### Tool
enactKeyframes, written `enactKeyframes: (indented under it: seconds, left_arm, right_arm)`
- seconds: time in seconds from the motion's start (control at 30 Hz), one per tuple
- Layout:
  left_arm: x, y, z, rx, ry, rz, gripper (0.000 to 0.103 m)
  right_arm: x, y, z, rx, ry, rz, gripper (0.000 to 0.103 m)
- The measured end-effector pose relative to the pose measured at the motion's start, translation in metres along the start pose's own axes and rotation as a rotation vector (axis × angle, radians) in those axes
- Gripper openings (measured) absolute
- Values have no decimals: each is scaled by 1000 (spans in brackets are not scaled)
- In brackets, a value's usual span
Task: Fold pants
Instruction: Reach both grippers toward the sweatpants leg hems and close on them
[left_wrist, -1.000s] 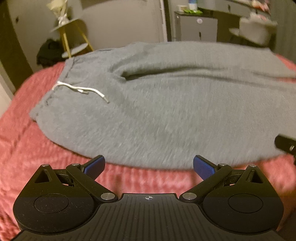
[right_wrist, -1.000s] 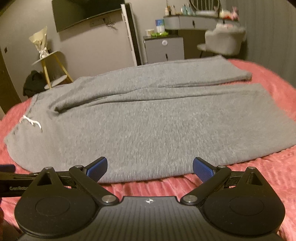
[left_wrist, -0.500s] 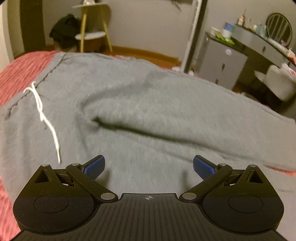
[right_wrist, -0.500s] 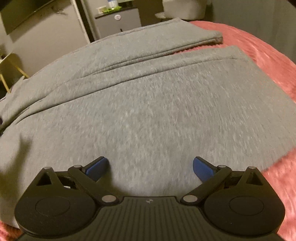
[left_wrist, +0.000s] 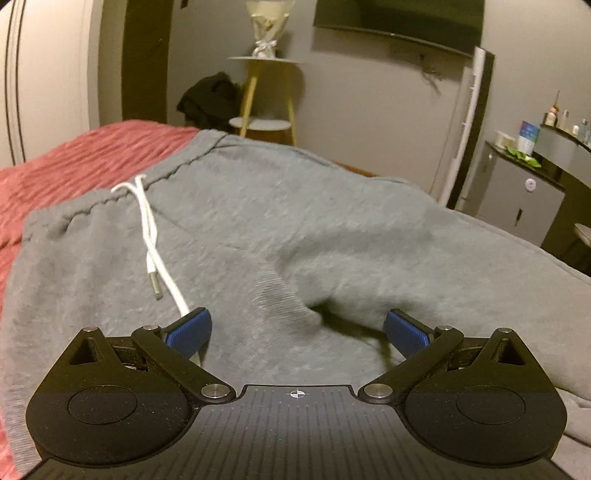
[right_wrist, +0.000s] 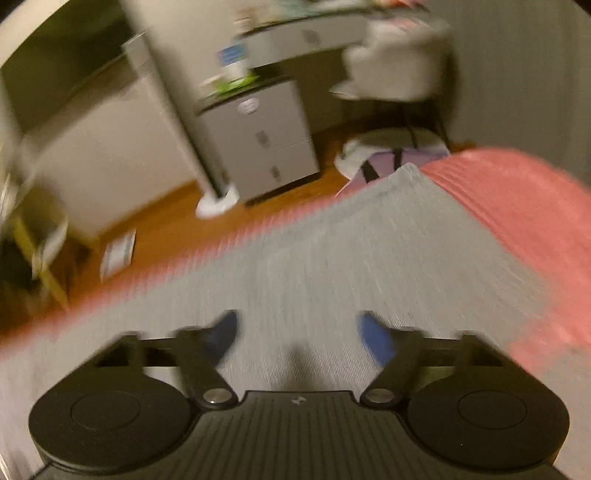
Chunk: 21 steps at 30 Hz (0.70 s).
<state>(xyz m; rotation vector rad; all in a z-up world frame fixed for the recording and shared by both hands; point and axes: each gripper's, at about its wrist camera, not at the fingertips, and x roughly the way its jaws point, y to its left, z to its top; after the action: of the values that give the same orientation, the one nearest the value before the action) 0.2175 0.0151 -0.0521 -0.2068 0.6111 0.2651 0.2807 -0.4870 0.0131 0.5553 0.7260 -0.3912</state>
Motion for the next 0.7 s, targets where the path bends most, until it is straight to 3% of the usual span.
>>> enactKeyframes:
  seconds: [0.03, 0.17, 0.2, 0.23, 0.27, 0.37, 0.4, 0.47, 0.53, 0.63, 0.7]
  left_arm:
    - [2, 3, 0, -8, -1, 0, 103]
    - [9, 7, -1, -23, 1, -6, 103]
    - [11, 8, -2, -21, -1, -4, 103]
    - [13, 8, -3, -18, -1, 0, 103]
    - [15, 7, -6, -10, 1, 4, 103]
    - [16, 2, -9, 28, 3, 21, 103]
    - [16, 1, -9, 31, 4, 21, 103]
    - [15, 3, -10, 23, 6, 13, 103]
    - [15, 5, -10, 12, 7, 5, 103]
    - [16, 8, -11, 1, 14, -9, 103]
    - [18, 10, -10, -9, 18, -18, 103]
  right_arm:
    - [19, 1, 17, 53, 8, -9, 35]
    - [85, -4, 65, 250, 39, -111, 38]
    - [99, -4, 72, 307, 40, -111, 51]
    - [106, -4, 75, 338, 43, -119, 72]
    - [112, -2, 75, 341, 47, -139, 78]
    - [132, 11, 65, 305, 47, -243, 78]
    - [138, 15, 59, 297, 50, -273, 74]
    - [141, 21, 53, 242, 32, -343, 47]
    - [134, 28, 42, 165, 2, -376, 8]
    - [114, 11, 40, 202, -28, -275, 4]
    - [82, -2, 38, 260, -95, -169, 4]
